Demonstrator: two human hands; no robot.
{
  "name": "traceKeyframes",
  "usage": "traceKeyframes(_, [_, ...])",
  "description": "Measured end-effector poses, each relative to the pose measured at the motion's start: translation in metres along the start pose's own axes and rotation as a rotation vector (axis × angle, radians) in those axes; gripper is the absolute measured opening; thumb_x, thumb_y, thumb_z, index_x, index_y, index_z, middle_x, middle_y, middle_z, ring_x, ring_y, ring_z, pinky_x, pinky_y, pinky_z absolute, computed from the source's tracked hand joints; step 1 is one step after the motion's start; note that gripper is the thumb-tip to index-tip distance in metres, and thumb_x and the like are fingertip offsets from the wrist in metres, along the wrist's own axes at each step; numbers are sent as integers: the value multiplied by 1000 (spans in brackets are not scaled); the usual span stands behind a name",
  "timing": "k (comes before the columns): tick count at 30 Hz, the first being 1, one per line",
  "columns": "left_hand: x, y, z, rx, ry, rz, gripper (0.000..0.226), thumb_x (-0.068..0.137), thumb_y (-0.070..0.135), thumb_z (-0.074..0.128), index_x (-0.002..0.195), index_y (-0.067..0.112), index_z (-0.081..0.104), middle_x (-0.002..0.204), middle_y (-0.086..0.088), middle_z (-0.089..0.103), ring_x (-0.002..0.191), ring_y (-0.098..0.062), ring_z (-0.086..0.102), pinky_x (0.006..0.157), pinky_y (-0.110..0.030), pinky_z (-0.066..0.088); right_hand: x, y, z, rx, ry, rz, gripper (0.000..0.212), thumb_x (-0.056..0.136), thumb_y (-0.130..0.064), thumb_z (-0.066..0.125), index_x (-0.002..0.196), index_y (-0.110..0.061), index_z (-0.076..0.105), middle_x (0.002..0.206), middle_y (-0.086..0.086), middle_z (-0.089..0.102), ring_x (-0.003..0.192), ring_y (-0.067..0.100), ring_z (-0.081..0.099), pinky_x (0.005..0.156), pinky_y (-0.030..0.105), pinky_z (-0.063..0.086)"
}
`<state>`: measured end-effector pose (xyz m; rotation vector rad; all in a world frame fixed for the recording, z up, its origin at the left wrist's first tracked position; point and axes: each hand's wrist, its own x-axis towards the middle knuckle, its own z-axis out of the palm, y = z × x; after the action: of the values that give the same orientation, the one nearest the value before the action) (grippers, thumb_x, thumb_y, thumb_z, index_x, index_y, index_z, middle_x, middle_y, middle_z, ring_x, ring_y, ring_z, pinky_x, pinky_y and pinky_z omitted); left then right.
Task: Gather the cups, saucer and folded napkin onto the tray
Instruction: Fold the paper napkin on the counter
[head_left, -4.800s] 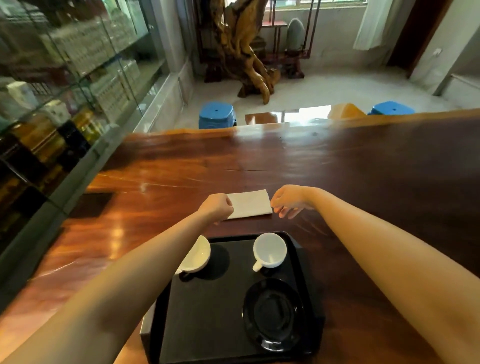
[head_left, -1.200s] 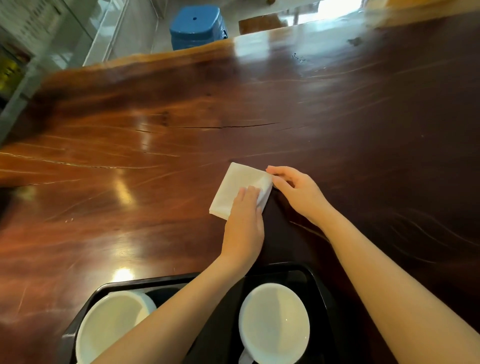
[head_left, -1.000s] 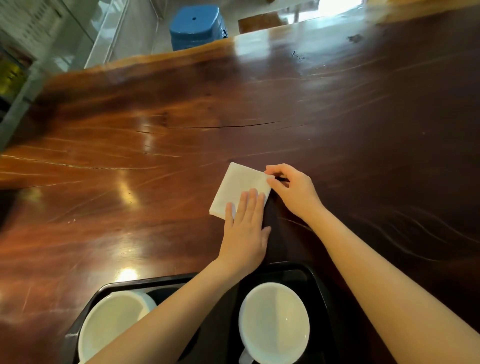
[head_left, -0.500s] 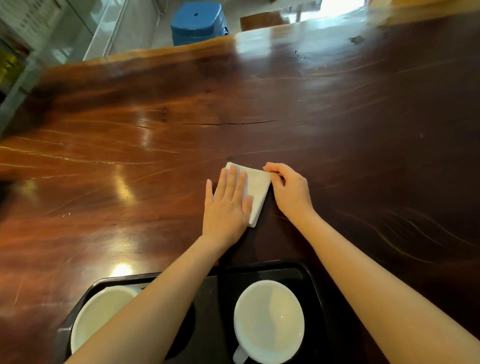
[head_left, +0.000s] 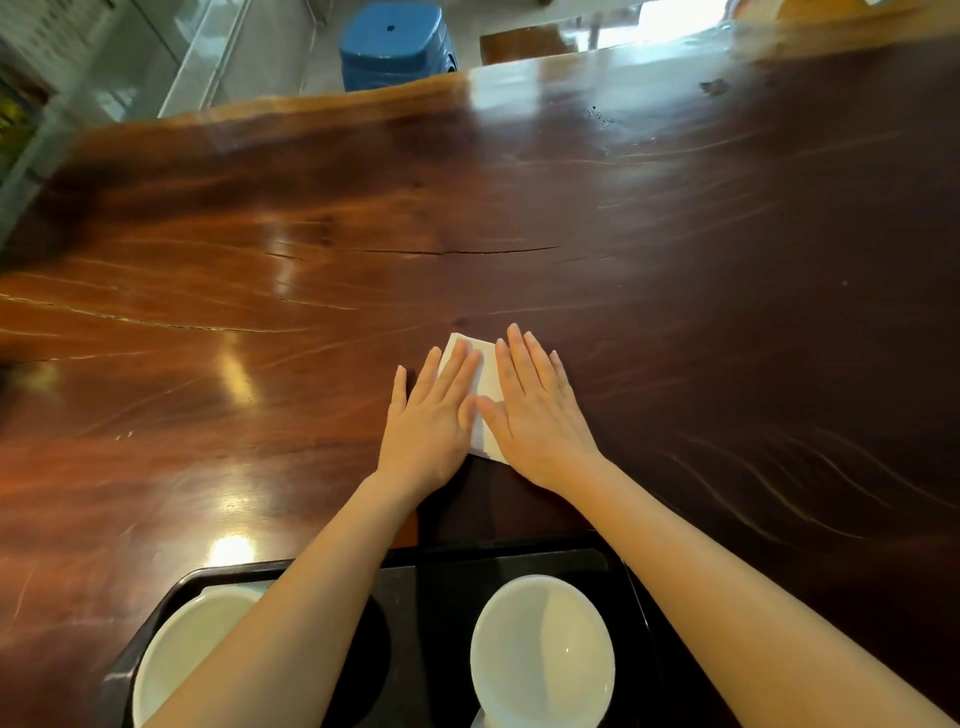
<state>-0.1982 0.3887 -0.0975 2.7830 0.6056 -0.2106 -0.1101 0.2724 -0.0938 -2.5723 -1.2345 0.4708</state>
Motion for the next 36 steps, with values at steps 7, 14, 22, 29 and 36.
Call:
traceKeyframes(7, [1,-3,-1,7,-38,2,52,99,43,6,148,36,-9,157,16,-16,146,-13,-18,113,-41,-18,-4,14,-4,-93,-27,-86,84,88,-65,17,149,-16,-13,159,3,-19,146,18,-18,116,38,-12])
traceKeyframes(14, [0,-2,-1,2,-51,-7,52,100,44,8,149,37,-8,159,16,-13,147,-15,-15,114,-41,-17,-8,19,-12,-139,-83,-142,97,84,-72,26,148,-14,-17,159,3,-21,146,20,-19,119,40,-10])
traceKeyframes(22, [24,20,-35,-563,195,-457,65,91,31,56,146,12,27,138,-10,51,128,-27,46,100,-38,41,-6,21,-12,-147,-132,-178,100,84,-72,31,147,-12,-19,158,6,-23,145,22,-22,117,39,-14])
traceKeyframes(29, [40,33,-60,-708,-92,-396,33,93,43,50,112,17,58,101,-3,60,91,-20,58,83,-35,49,-7,25,-12,-106,-105,-199,102,83,-73,33,145,-16,-24,159,5,-20,146,20,-20,118,39,-12])
traceKeyframes(36, [14,38,-60,-1117,70,-459,25,91,34,57,106,16,63,108,-11,67,99,-30,65,89,-48,53,0,15,-41,812,-21,167,68,97,-40,42,151,-17,9,159,0,16,146,17,18,114,30,21])
